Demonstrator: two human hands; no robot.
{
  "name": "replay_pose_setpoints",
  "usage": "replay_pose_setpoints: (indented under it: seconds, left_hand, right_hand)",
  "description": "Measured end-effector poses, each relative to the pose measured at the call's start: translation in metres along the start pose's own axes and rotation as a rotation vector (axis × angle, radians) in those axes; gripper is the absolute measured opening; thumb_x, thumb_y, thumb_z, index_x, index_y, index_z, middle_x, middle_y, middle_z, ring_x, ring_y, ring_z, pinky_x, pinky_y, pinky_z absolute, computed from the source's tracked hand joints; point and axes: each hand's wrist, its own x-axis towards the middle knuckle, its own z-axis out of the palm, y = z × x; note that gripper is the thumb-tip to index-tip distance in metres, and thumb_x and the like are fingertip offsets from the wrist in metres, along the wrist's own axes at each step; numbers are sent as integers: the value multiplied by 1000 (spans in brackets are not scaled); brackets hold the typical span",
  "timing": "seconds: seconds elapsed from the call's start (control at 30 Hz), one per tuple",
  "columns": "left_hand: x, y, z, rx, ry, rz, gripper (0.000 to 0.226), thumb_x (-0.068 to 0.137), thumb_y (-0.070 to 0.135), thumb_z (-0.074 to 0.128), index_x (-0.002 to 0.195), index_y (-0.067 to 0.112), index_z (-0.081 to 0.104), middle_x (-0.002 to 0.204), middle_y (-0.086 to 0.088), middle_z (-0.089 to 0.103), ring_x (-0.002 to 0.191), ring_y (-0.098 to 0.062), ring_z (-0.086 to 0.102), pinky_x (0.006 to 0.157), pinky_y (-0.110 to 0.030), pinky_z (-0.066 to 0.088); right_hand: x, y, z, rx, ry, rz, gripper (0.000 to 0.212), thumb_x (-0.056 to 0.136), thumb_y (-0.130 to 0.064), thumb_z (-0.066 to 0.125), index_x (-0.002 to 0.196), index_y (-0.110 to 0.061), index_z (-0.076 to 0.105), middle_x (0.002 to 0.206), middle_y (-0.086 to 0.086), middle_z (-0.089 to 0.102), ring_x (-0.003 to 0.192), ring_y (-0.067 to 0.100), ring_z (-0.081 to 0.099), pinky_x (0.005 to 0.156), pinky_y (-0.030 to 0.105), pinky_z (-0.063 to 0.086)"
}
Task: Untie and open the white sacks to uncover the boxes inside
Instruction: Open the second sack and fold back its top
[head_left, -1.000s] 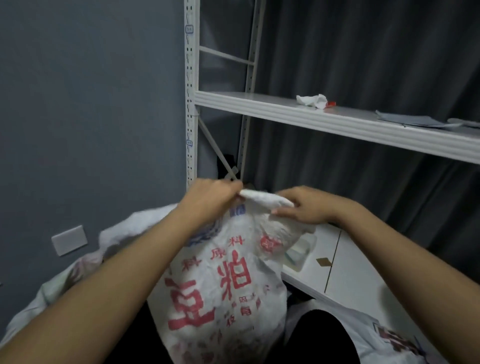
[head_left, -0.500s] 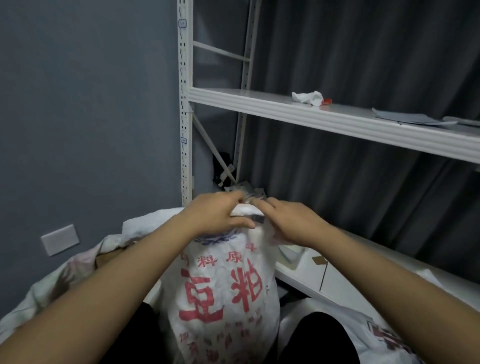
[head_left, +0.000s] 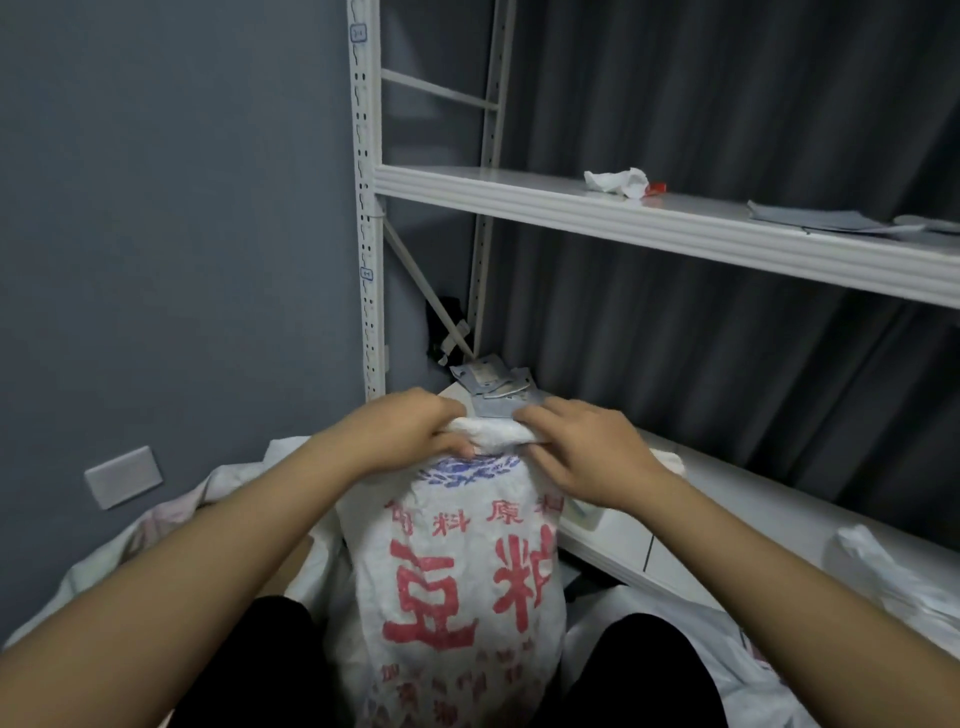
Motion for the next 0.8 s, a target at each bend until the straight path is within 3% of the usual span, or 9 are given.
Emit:
replay_pose_setpoints:
  seconds: [0.1, 0.17, 0.23, 0.3, 0.37, 0.47, 0.53, 0.63, 0.8]
  left_hand:
    - [0, 10, 6, 284, 134, 113, 34, 92, 53, 48, 100, 20, 53, 82, 4, 57, 78, -20, 56, 59, -30, 32]
    - [-2, 2, 5, 98, 39, 69, 42, 84, 65, 53, 99, 26, 56, 77, 10, 57, 72, -13, 55, 60, -32, 40]
    - [-6, -9, 2, -253, -69, -14, 45, 77, 68, 56, 95, 26, 62, 81, 8, 63, 75, -11, 59, 68, -37, 49]
    - [-8, -9, 6, -249, -84, 18, 34, 86, 55, 57, 91, 22, 62, 81, 6, 64, 77, -14, 61, 70, -39, 50]
    - [-7, 0, 13, -3, 21, 136, 26, 95, 46, 49, 91, 21, 56, 81, 4, 63, 78, -19, 61, 67, -35, 46]
    - [-5, 9, 14, 122, 156, 189, 35, 92, 54, 46, 113, 27, 52, 98, 4, 64, 89, -18, 61, 64, -29, 40]
    - [-7, 2, 8, 119, 174, 145, 62, 81, 67, 51, 131, 32, 40, 118, 11, 57, 105, -12, 56, 72, -28, 42]
    - [-12, -5, 9, 207, 138, 193, 87, 73, 72, 57, 143, 31, 26, 130, 10, 47, 116, -12, 47, 85, -30, 44]
    - [-4, -12, 11, 228, 301, 207, 40, 94, 47, 47, 130, 30, 43, 112, 8, 62, 99, -15, 61, 69, -31, 47]
  right_hand:
    - [7, -11, 1, 249, -168, 52, 36, 97, -42, 47, 129, -28, 51, 114, 1, 65, 103, 23, 59, 76, 36, 47]
    - [5, -6, -2, 136, -90, -65, 30, 90, -21, 59, 121, -19, 59, 99, 6, 68, 87, 27, 64, 60, 32, 46]
    - [-4, 8, 5, -86, 1, -141, 47, 69, -11, 75, 114, -15, 63, 82, 7, 66, 67, 28, 65, 44, 25, 39]
    - [-6, 10, 10, -128, 23, -172, 54, 75, -18, 73, 126, -17, 58, 89, 5, 66, 74, 27, 65, 49, 26, 42]
    - [-4, 0, 11, -5, -79, -121, 49, 92, -34, 56, 139, -25, 46, 109, 3, 66, 91, 25, 63, 67, 31, 46]
    - [8, -2, 6, 414, -293, 98, 24, 95, -34, 56, 114, -21, 61, 90, -1, 67, 77, 13, 59, 68, 31, 45]
    - [12, 6, -4, 699, -382, 248, 14, 92, -28, 62, 92, -15, 66, 72, -5, 61, 63, 7, 53, 62, 27, 42]
    - [15, 20, -15, 856, -460, 333, 13, 89, -30, 66, 77, -25, 66, 70, -10, 64, 65, 4, 58, 62, 19, 44]
    - [21, 21, -23, 852, -457, 302, 7, 85, -34, 70, 85, -28, 68, 77, -9, 66, 69, 1, 60, 63, 15, 44]
